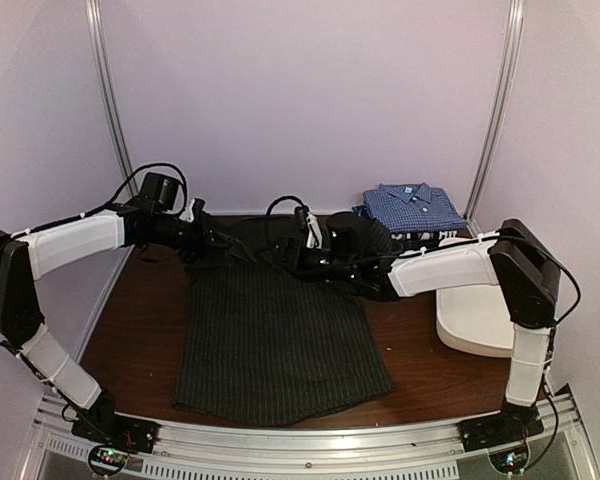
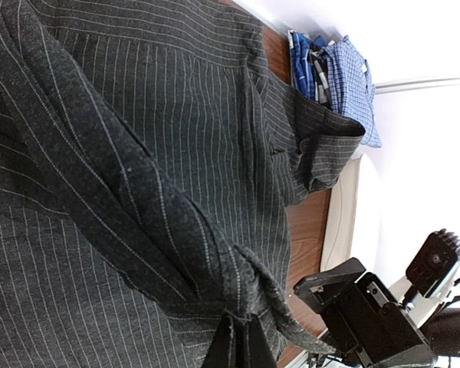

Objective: Fold and stack the long sleeve shirts
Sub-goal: Pass from the left arm to the right

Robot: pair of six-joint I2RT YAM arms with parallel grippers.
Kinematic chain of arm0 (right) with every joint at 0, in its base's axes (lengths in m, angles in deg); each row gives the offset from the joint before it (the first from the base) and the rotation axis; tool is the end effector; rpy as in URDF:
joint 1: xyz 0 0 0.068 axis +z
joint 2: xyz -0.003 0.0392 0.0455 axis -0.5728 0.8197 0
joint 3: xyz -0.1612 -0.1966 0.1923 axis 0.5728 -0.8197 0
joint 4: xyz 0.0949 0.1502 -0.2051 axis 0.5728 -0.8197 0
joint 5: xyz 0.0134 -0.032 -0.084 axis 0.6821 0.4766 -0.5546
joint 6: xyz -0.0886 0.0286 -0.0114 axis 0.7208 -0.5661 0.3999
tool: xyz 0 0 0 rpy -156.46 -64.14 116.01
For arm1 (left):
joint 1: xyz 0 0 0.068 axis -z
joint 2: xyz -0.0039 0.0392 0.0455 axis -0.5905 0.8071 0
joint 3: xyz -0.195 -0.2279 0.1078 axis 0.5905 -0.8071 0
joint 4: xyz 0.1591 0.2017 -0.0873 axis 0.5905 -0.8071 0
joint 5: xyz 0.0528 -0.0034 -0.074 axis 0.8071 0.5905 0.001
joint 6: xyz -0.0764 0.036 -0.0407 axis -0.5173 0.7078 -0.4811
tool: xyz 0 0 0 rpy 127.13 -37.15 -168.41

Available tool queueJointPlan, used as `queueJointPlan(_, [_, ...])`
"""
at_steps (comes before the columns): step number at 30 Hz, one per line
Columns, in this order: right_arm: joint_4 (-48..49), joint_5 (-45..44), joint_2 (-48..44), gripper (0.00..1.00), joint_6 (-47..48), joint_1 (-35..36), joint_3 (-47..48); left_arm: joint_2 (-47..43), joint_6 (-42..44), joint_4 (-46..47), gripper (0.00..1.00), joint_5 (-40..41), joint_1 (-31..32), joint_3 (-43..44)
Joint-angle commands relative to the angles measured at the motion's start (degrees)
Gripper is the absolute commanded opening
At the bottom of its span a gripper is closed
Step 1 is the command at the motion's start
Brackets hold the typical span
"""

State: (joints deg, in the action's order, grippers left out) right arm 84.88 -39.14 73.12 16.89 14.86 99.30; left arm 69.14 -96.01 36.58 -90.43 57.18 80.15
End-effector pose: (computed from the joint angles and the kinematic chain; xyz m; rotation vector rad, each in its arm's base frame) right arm 0.3108 0.4170 0.2585 -0.3720 2.0285 1.4838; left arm 0.3454 -0.1766 0.2867 -0.4014 2.4919 -1.1851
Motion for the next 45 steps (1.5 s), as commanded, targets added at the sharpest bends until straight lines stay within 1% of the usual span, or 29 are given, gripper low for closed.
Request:
queueJointPlan(1, [8.4, 4.2, 2.7, 0.87, -7.2, 0.3, 1.8, 0.2, -2.3, 5.4, 0.0, -1.2, 0.8, -1.3])
queueJointPlan(7, [14.5, 6.5, 7.0, 0.87, -15.0, -0.1, 3.2, 0.0, -2.4, 5.5, 0.0, -0.7, 1.3, -2.3])
queueJointPlan(13, [22.0, 6.8, 10.4, 0.86, -22.6, -0.5, 4.1, -0.6, -2.6, 5.9, 0.0, -0.6, 1.5, -3.9])
queueJointPlan(18, [26.3, 7.7, 13.9, 0.82, -28.5, -0.5, 6.0, -1.3, -2.6, 6.2, 0.0, -0.6, 1.5, -5.3])
queueJointPlan(22, [28.2, 6.9, 15.1, 0.79, -31.5, -0.4, 4.3, -1.7, -2.7, 6.5, 0.0, -0.7, 1.5, -6.2])
queueJointPlan(29, [29.2, 5.9, 16.4, 0.77, -34.8, -0.4, 1.9, -2.2, -2.6, 6.6, 0.0, -0.5, 1.5, -6.8])
queueJointPlan(32, [26.5, 5.8, 16.4, 0.75, -33.7, -0.1, 2.5, -2.3, -2.7, 6.6, 0.0, -0.5, 1.5, -6.9])
queueJointPlan(36, [22.3, 5.0, 16.0, 0.75, -30.5, 0.7, 3.2, -2.1, -2.6, 6.6, 0.0, -0.9, 1.5, -6.9])
queueJointPlan(39, [21.3, 4.5, 16.4, 0.71, -30.0, 0.9, 3.3, -2.3, -2.7, 6.7, 0.0, -0.8, 1.5, -7.0])
queueJointPlan(45, [21.7, 4.7, 17.9, 0.69, -31.1, 1.0, 4.0, -2.6, -2.8, 6.7, 0.0, -1.2, 1.5, -7.3])
